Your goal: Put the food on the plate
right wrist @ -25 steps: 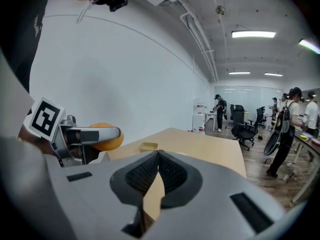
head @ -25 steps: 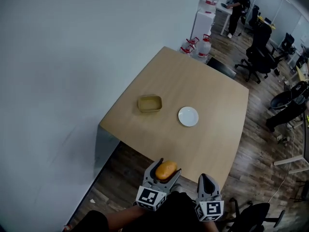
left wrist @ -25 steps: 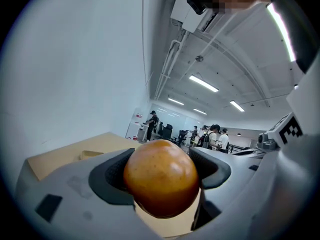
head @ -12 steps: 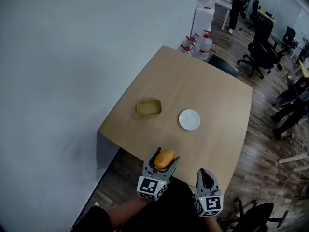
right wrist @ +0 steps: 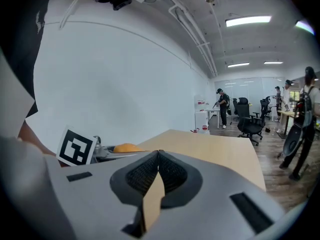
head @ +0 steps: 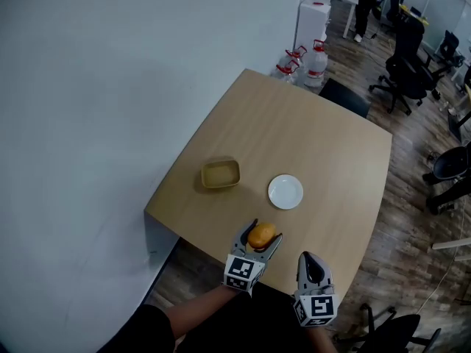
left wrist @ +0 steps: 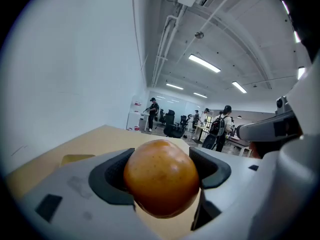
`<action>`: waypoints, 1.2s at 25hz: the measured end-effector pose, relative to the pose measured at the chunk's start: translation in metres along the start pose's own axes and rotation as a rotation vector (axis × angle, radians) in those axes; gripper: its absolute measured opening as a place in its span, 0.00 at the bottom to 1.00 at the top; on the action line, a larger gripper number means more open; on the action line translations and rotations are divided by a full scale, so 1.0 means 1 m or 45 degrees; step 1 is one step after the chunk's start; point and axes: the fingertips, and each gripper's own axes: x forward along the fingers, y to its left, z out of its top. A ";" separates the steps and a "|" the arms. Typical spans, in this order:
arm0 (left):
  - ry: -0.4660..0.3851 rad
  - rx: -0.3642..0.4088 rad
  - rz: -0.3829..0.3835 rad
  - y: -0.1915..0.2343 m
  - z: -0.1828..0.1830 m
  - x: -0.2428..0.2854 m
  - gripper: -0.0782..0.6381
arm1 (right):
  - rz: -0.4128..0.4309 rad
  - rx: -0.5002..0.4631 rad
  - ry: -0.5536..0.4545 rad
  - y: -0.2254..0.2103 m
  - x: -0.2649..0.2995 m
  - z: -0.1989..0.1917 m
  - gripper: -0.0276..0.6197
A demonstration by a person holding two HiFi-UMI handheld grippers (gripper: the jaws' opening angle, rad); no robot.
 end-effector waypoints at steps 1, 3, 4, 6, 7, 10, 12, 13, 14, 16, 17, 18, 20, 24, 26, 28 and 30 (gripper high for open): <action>0.016 0.005 0.004 0.002 -0.003 0.009 0.57 | 0.000 0.006 0.000 -0.004 0.003 0.000 0.14; 0.041 0.024 0.011 0.006 -0.010 0.028 0.57 | -0.003 0.009 0.008 -0.014 0.010 0.000 0.14; 0.055 0.040 0.013 0.008 -0.013 0.039 0.57 | -0.005 0.005 0.014 -0.019 0.013 0.001 0.14; 0.098 0.085 0.018 0.013 -0.018 0.060 0.57 | -0.014 0.005 0.023 -0.031 0.020 0.003 0.14; 0.118 0.103 0.022 0.018 -0.021 0.071 0.57 | -0.019 0.011 0.025 -0.037 0.024 0.003 0.14; 0.160 0.101 0.032 0.030 -0.042 0.100 0.57 | -0.034 0.035 0.029 -0.053 0.028 0.002 0.14; 0.180 0.106 0.038 0.035 -0.053 0.114 0.57 | -0.040 0.043 0.038 -0.060 0.028 -0.001 0.14; 0.187 0.110 0.038 0.038 -0.056 0.120 0.57 | -0.041 0.044 0.045 -0.063 0.029 -0.004 0.14; 0.196 0.112 0.038 0.041 -0.059 0.126 0.57 | -0.041 0.046 0.053 -0.066 0.031 -0.007 0.14; 0.228 0.107 0.038 0.045 -0.064 0.137 0.57 | -0.041 0.062 0.066 -0.072 0.036 -0.010 0.14; 0.244 0.104 0.038 0.047 -0.068 0.143 0.57 | -0.040 0.076 0.067 -0.074 0.039 -0.009 0.14; 0.256 0.106 0.034 0.048 -0.072 0.149 0.57 | -0.040 0.086 0.065 -0.077 0.041 -0.007 0.14; 0.274 0.123 0.023 0.049 -0.078 0.161 0.57 | -0.039 0.093 0.060 -0.080 0.046 -0.006 0.14; 0.317 0.138 0.021 0.052 -0.091 0.185 0.57 | -0.018 0.080 0.067 -0.084 0.056 -0.007 0.14; 0.335 0.146 0.023 0.054 -0.098 0.197 0.57 | -0.004 0.083 0.077 -0.087 0.060 -0.008 0.14; 0.357 0.154 0.023 0.057 -0.111 0.209 0.57 | -0.001 0.078 0.086 -0.090 0.062 -0.010 0.14; 0.382 0.161 0.017 0.058 -0.120 0.218 0.57 | -0.006 0.069 0.097 -0.094 0.064 -0.014 0.14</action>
